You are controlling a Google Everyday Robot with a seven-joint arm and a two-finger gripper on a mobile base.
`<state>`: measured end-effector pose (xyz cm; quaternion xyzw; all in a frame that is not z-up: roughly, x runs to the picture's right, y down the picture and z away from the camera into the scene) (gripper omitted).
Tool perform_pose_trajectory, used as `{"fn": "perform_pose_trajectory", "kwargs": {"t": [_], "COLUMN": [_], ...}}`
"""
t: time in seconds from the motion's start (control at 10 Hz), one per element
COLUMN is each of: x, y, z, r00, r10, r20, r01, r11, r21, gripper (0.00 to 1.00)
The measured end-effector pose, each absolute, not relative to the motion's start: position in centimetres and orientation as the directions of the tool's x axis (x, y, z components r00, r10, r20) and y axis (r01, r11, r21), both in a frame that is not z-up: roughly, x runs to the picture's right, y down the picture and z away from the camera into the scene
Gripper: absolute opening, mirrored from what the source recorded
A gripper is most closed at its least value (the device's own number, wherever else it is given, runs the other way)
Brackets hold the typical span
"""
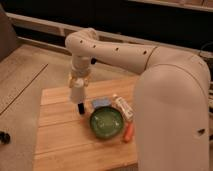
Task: Place the ceramic cup over the eraser
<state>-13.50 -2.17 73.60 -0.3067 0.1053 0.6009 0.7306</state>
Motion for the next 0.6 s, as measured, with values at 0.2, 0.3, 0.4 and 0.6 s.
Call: {"fn": "perform_pose_trajectory", "kwargs": {"t": [0.2, 0.3, 0.4, 0.6], "x": [-13.6, -13.7, -13.7, -13.8], "y": [-0.9, -0.1, 0.5, 1.4], "z": [74.7, 75.5, 76.2, 78.0], "r00": [0.268, 0.278, 0.286, 0.305], "r10": [0.795, 0.784, 0.777, 0.774], "r20": [-0.544, -0.555, -0.561, -0.555], "r01": [-0.942, -0.941, -0.941, -0.938], "r11": [0.097, 0.106, 0.117, 0.144], "r21": [-0.322, -0.320, -0.318, -0.315], "gripper": [0.00, 0.00, 0.00, 0.00]}}
